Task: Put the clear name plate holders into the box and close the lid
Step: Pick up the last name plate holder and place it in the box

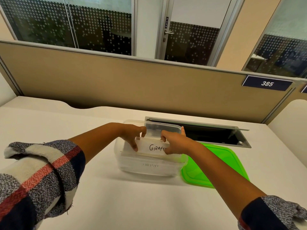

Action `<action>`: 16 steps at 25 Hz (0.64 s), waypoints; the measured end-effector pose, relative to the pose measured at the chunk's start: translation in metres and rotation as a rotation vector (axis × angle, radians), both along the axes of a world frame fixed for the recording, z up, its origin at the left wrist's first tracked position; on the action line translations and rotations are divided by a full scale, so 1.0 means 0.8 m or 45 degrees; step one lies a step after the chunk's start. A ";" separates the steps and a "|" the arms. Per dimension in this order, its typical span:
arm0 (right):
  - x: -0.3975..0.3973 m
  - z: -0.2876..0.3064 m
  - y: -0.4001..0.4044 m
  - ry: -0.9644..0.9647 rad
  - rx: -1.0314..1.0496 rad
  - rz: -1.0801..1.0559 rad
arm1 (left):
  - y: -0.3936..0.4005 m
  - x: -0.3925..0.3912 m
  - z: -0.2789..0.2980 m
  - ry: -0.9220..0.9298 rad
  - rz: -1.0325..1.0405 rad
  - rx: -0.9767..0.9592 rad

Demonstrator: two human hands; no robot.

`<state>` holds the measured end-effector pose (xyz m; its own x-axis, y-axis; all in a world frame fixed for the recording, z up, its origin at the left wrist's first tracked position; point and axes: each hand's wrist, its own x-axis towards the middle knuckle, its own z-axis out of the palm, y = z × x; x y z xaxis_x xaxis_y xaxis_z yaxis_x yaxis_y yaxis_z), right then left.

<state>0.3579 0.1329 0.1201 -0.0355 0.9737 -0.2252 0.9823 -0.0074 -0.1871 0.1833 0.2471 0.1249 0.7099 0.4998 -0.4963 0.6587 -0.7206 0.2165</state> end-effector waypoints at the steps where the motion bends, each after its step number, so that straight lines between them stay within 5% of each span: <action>1: 0.000 0.000 0.001 0.010 0.039 -0.008 | 0.001 -0.002 0.000 -0.023 -0.004 0.012; 8: 0.000 0.008 0.006 0.076 0.311 -0.061 | 0.023 -0.001 0.009 -0.215 0.027 0.130; 16: -0.009 -0.032 0.008 -0.120 0.214 -0.092 | 0.009 0.007 -0.042 -0.171 0.091 0.126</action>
